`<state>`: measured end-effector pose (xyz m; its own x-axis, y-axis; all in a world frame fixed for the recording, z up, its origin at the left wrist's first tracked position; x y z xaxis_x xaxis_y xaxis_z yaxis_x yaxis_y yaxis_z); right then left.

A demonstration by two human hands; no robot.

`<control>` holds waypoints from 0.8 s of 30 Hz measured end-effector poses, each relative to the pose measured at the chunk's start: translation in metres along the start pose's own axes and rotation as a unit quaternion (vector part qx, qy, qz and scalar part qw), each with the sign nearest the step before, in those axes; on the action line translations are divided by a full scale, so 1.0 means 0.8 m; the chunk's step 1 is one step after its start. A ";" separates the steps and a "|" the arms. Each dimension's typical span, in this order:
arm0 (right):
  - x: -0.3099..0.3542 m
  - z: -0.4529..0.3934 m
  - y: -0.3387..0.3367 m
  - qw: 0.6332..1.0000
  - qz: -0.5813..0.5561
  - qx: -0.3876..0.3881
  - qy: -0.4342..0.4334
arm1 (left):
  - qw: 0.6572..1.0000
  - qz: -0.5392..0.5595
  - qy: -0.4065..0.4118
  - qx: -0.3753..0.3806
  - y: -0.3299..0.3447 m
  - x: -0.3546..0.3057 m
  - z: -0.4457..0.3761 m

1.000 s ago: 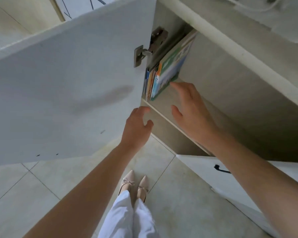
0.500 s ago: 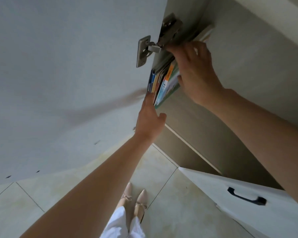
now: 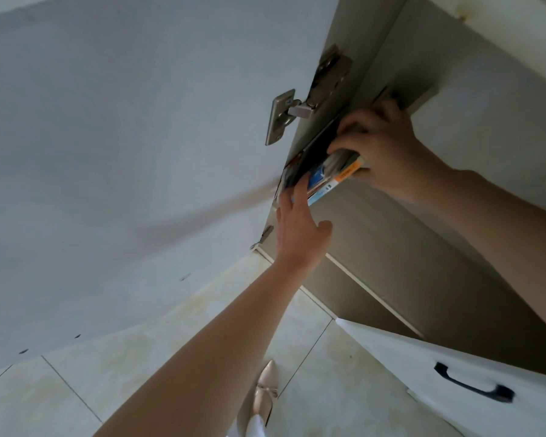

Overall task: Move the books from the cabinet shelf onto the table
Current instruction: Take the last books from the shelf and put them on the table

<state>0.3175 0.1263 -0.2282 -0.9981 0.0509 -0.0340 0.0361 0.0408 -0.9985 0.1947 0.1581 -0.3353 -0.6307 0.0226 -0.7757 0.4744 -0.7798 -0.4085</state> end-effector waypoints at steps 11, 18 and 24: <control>-0.003 0.032 0.004 0.998 -0.030 -0.050 -0.005 | 0.980 0.175 -0.099 0.004 0.018 0.022 -0.032; -0.002 0.054 0.010 0.998 -0.030 -0.058 -0.007 | 0.998 0.022 -0.062 -0.017 0.035 0.021 -0.057; 0.001 0.061 0.010 0.998 -0.020 -0.062 -0.012 | 0.987 -0.089 0.027 -0.128 0.033 0.013 -0.062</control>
<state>0.3146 0.0783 -0.2379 -0.9997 0.0230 0.0027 0.0011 0.1653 -0.9862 0.2309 0.1688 -0.3780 -0.6884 0.1834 -0.7017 0.5027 -0.5767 -0.6439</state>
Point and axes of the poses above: each hand's wrist, its own z-axis away from the middle knuckle, its own y-axis out of the palm, x = y × z, the point moved 7 cm from there along -z, towards the middle knuckle, and after that the axes turned 15 degrees about -y, right-handed, at the moved point
